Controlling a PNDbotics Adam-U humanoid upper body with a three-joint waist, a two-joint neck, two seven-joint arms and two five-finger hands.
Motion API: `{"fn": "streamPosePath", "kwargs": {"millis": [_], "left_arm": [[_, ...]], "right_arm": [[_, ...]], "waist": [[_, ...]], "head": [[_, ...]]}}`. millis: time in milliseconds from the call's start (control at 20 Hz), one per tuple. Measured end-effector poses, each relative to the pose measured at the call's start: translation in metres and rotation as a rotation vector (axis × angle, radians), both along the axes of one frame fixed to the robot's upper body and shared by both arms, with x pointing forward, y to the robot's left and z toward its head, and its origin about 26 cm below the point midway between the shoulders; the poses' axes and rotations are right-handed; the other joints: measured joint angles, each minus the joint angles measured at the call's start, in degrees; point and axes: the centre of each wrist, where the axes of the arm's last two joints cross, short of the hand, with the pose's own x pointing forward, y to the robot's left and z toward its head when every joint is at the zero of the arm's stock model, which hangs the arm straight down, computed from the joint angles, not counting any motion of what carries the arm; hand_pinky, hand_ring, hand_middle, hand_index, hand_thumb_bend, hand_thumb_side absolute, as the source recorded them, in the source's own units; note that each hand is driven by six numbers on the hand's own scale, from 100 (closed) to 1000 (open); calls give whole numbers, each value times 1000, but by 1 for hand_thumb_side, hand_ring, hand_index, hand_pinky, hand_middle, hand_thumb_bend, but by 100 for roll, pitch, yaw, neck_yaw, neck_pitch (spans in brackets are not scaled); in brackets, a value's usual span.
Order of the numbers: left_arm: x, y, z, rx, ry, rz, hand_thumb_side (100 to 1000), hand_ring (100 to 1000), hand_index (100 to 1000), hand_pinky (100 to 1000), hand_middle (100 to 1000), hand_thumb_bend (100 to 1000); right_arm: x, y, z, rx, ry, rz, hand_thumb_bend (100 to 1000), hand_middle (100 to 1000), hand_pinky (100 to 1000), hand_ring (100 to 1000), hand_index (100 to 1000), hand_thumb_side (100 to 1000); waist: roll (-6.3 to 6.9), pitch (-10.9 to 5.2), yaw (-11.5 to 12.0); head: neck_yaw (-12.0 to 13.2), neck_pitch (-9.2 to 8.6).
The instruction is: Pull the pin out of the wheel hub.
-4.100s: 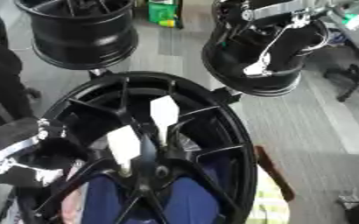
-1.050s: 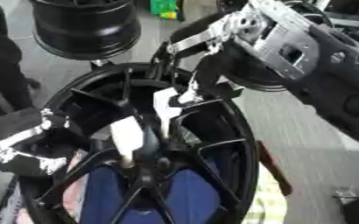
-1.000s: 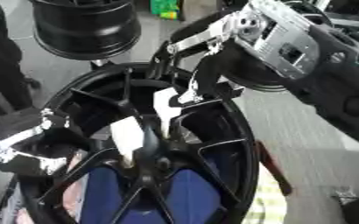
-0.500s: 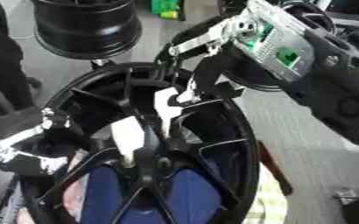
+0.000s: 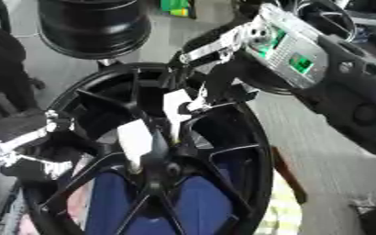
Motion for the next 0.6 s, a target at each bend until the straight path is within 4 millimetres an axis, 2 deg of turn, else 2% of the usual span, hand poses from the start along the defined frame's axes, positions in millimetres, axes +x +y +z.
{"fn": "streamPosePath", "kwargs": {"millis": [350,600], "left_arm": [[0,-1,0,-4,-1,-3,212,703,737,729,594,249],[1,-2,0,-3,0,-6,215,703,736,729,593,247]], "right_arm": [[6,-2,-6,-3,10,-8,302,776,870,874,882,408],[8,-2,-7,7,17,-14,293,724,859,860,828,397]], "waist": [[0,24,12],[0,33,18]], "head": [[0,9],[0,9]]}}
